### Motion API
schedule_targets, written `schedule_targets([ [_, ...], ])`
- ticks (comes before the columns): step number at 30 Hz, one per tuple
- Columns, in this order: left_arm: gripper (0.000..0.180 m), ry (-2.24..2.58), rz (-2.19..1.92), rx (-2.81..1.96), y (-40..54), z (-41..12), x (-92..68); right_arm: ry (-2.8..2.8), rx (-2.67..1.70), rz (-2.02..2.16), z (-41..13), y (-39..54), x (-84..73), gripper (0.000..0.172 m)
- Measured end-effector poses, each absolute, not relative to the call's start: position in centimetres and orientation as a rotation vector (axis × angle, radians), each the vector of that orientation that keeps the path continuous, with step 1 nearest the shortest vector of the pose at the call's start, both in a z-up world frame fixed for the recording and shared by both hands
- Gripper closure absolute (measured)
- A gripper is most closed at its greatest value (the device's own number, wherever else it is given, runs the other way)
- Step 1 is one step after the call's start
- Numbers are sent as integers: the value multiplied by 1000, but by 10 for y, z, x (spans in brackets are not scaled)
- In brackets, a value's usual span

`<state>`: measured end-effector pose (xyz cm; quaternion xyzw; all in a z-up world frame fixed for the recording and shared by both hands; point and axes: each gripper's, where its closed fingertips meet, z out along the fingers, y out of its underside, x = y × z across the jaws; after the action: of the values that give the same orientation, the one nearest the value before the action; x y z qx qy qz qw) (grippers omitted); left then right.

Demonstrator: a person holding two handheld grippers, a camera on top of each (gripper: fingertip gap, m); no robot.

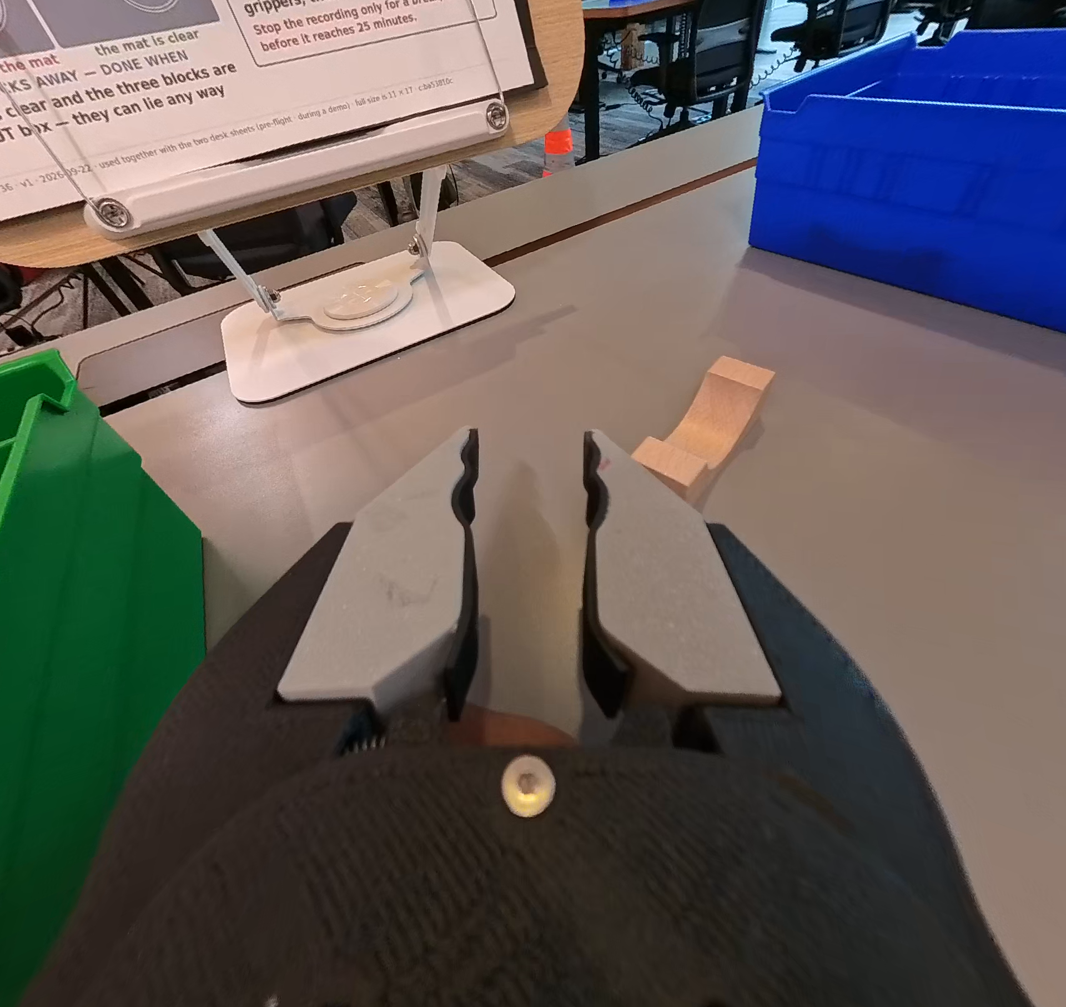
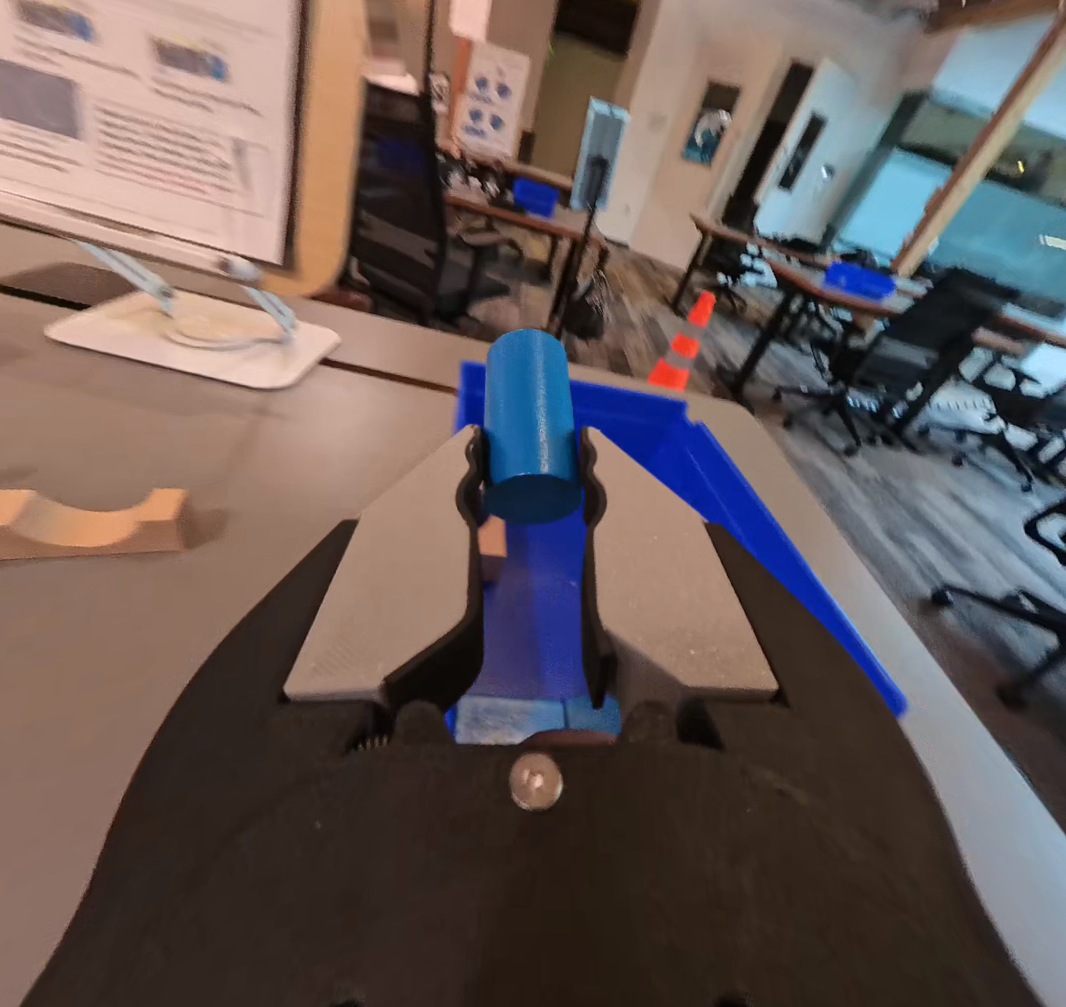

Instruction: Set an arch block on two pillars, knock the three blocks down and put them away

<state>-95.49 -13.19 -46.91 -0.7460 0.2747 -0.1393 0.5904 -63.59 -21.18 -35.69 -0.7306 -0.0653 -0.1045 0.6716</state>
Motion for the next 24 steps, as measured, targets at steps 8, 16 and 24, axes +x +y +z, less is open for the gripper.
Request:
schedule_targets([
  [8,146,639,-317,-1733,-132,-469,-955,-57,-2027,-168,-449,-191,-587,154],
  [16,146,642,-323,-1735,-133,-469,-954,-117,-1948,-138,-431,-190,-610,146],
  [24,146,646,-317,-1730,-133,-468,-954,-329,-1867,-144,-408,-200,-692,138],
])
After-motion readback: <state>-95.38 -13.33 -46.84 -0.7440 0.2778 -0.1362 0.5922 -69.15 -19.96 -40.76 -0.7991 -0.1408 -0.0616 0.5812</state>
